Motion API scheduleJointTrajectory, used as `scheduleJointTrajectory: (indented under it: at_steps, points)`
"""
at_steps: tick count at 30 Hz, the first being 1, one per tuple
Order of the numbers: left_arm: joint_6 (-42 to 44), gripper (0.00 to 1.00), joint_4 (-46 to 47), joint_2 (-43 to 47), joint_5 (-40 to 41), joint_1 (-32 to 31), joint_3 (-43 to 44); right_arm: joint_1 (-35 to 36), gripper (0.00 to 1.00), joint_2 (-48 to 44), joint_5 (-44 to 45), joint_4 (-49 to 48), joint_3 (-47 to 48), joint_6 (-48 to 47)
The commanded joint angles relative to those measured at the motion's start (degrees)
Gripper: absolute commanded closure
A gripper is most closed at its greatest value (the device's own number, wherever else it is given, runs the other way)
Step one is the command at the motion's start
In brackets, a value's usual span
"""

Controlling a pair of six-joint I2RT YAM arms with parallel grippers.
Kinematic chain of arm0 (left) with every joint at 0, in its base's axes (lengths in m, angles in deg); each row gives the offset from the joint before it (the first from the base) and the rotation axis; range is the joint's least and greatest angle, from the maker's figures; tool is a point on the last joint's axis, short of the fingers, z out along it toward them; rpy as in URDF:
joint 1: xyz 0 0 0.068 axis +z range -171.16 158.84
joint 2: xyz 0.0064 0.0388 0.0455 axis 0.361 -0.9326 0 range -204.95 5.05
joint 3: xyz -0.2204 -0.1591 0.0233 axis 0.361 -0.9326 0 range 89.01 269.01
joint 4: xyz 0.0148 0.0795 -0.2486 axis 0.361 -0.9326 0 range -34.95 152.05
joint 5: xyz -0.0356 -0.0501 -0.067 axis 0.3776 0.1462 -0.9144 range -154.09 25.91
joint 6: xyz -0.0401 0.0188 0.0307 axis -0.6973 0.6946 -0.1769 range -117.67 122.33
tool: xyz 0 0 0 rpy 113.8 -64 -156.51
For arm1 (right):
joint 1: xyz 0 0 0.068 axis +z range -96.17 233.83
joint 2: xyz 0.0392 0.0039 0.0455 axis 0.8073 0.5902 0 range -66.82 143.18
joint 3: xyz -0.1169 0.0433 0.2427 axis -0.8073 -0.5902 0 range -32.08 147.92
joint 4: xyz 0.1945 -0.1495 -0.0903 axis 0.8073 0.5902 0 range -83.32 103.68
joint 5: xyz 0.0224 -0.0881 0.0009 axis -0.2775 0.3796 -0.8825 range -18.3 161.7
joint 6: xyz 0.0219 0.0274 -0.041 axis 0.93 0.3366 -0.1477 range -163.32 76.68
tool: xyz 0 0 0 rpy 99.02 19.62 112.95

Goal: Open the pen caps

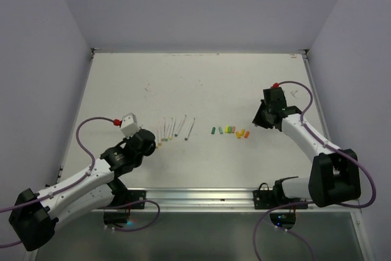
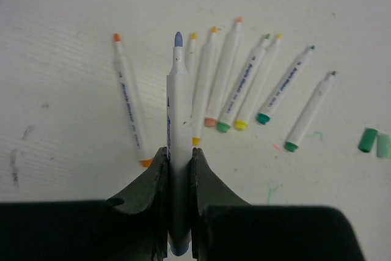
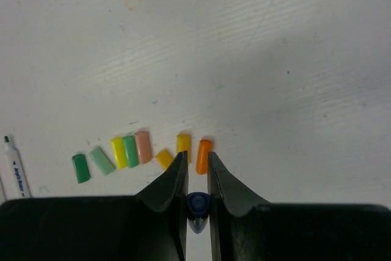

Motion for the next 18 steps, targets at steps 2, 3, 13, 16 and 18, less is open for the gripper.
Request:
scheduleJointTrajectory:
  at_steps: [2,3,13,16,18]
  points:
    - [-10.86,1.0,-9.42,-2.38,8.66,1.45,-1.73,-1.9,1.0,-0.69,2.43,0.97,-1.73,-3.31]
    - [-12.18,1.0,-10.31,-2.82,9.02,1.54,-1.99,-2.25,1.0,0.1,2.08,0.79,-2.25,-3.58]
    - [-20.8,0.96,-11.81,-8.8,11.3,1.89,-3.05,-3.13,1.0,4.58,-2.75,-3.78,-5.69,-4.46]
    - [-21.42,0.9,-10.32,-9.94,11.92,1.89,-2.7,-3.13,0.98,5.37,-3.37,-4.48,-6.13,-4.46]
    - [-21.25,0.85,-8.91,-10.9,12.36,1.98,-2.34,-3.13,0.93,5.64,-3.89,-5.27,-6.74,-4.37]
